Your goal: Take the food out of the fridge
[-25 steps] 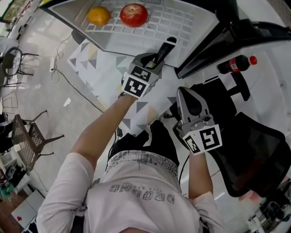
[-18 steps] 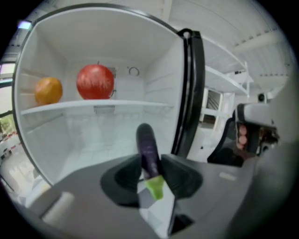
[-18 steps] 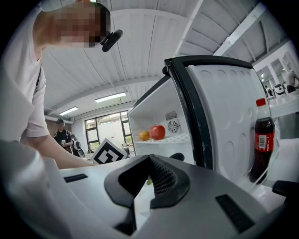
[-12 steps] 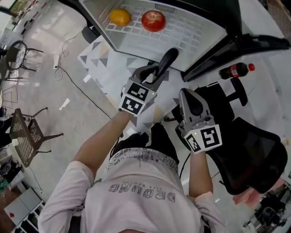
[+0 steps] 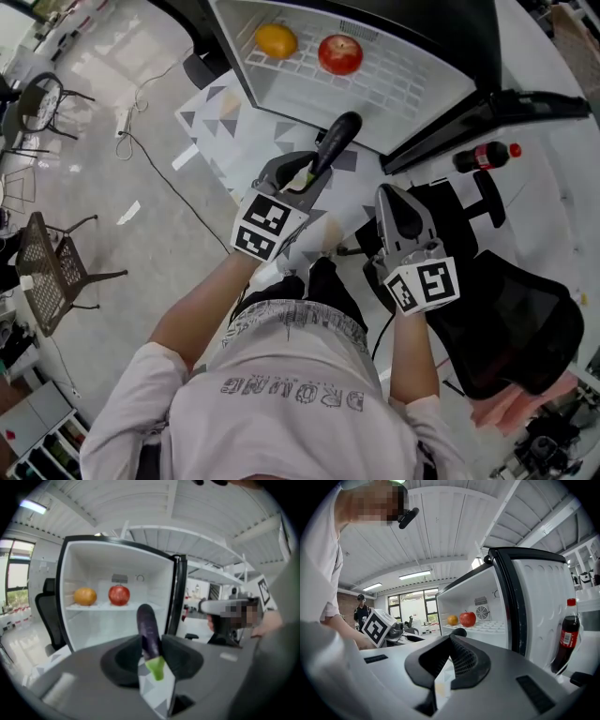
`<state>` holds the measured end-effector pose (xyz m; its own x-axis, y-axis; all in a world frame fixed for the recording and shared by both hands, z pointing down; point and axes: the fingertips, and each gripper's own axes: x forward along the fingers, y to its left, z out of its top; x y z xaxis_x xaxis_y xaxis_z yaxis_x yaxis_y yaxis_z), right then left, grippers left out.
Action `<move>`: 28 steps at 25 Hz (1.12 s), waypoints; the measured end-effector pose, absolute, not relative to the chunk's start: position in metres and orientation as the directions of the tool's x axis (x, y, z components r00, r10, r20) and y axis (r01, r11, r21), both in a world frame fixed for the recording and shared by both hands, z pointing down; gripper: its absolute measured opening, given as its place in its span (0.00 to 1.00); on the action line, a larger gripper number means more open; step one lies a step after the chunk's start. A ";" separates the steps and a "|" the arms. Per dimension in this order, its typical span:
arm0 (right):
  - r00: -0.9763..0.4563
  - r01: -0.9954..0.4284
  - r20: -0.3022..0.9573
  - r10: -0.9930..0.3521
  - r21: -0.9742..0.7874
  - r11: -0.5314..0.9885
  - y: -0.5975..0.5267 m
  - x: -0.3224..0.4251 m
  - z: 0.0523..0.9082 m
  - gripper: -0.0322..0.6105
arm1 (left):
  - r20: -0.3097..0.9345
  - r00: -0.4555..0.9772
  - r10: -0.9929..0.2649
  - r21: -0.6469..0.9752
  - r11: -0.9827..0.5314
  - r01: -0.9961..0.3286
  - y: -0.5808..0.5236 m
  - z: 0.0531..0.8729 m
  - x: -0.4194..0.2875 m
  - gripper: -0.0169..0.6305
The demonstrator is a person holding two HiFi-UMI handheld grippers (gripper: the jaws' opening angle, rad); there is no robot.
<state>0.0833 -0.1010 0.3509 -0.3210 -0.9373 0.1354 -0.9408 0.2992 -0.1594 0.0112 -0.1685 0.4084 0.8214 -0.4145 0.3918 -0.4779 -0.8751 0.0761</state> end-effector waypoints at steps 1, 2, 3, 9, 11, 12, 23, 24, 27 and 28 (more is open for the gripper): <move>-0.323 -0.941 0.136 -0.937 -0.155 0.302 -0.101 0.081 0.349 0.05 | 0.384 0.823 -0.420 0.074 -0.874 -0.480 -0.168 0.403 0.007 0.23; -0.325 -0.941 0.135 -0.936 -0.151 0.304 -0.101 0.079 0.347 0.05 | 0.375 0.824 -0.425 0.071 -0.873 -0.483 -0.168 0.398 0.003 0.23; -0.327 -0.940 0.134 -0.936 -0.147 0.307 -0.102 0.076 0.345 0.05 | 0.367 0.825 -0.430 0.067 -0.872 -0.485 -0.168 0.393 -0.001 0.23; -0.340 -0.938 0.128 -0.932 -0.124 0.325 -0.104 0.063 0.331 0.05 | 0.325 0.824 -0.464 0.052 -0.861 -0.505 -0.170 0.371 -0.025 0.23; -0.342 -0.937 0.127 -0.931 -0.117 0.328 -0.105 0.060 0.327 0.05 | 0.315 0.823 -0.473 0.049 -0.858 -0.512 -0.171 0.365 -0.032 0.23; -0.342 -0.937 0.128 -0.931 -0.114 0.329 -0.106 0.059 0.326 0.05 | 0.311 0.822 -0.476 0.048 -0.856 -0.514 -0.171 0.363 -0.036 0.23; -0.367 -0.929 0.143 -0.919 -0.102 0.356 -0.109 0.041 0.323 0.05 | 0.270 0.807 -0.525 0.049 -0.830 -0.556 -0.174 0.342 -0.075 0.23; -0.372 -0.927 0.142 -0.917 -0.100 0.360 -0.110 0.039 0.323 0.05 | 0.267 0.805 -0.529 0.049 -0.827 -0.560 -0.174 0.341 -0.078 0.23; -0.385 -0.922 0.141 -0.912 -0.096 0.375 -0.113 0.034 0.321 0.05 | 0.260 0.803 -0.537 0.052 -0.822 -0.567 -0.173 0.340 -0.086 0.23; -0.389 -0.921 0.141 -0.910 -0.094 0.379 -0.114 0.033 0.320 0.05 | 0.256 0.804 -0.537 0.055 -0.822 -0.567 -0.173 0.340 -0.088 0.23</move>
